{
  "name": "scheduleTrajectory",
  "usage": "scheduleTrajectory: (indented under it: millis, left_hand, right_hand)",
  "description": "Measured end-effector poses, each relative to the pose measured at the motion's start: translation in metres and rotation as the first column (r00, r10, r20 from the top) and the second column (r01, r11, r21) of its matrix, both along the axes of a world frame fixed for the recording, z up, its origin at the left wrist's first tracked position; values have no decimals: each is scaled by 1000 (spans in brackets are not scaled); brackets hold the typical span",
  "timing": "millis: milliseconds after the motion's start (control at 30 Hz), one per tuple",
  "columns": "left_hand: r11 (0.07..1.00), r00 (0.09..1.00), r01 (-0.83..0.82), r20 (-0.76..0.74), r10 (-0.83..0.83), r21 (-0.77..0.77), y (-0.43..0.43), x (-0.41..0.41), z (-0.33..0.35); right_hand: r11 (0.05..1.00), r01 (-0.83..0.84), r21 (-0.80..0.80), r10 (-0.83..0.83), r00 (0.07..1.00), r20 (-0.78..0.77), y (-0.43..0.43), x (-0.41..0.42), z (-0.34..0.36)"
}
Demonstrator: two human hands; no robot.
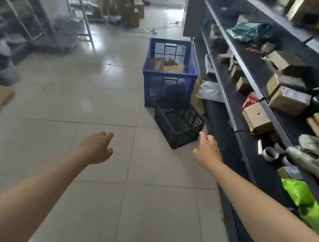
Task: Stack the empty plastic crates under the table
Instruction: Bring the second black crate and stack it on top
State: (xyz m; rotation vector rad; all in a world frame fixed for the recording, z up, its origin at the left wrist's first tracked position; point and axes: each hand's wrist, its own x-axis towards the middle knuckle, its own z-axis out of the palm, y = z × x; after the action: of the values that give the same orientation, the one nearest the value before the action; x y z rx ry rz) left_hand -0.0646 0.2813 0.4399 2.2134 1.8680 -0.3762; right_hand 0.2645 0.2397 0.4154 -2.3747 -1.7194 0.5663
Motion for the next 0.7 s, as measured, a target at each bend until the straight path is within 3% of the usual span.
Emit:
scheduleTrajectory:
  millis: [133, 267, 400, 533, 700]
  left_hand:
    - [993, 995, -60, 77, 68, -103, 111, -5, -27]
    - [998, 998, 63, 6, -63, -30, 252, 6, -38]
    - [956, 948, 283, -126, -291, -77, 384, 32, -35]
    - [934, 933, 338, -90, -349, -111, 506, 86, -40]
    - [873, 876, 455, -88, -475, -177, 629, 165, -94]
  right_hand:
    - [997, 26, -73, -29, 999, -40, 106, -3, -18]
    - [986, 149, -70, -153, 987, -48, 213, 8, -32]
    - [959, 230, -166, -244, 967, -69, 297, 23, -35]
    - [930, 260, -261, -292, 952, -90, 368, 44, -52]
    - [897, 252, -364, -323, 935, -149, 446, 96, -104]
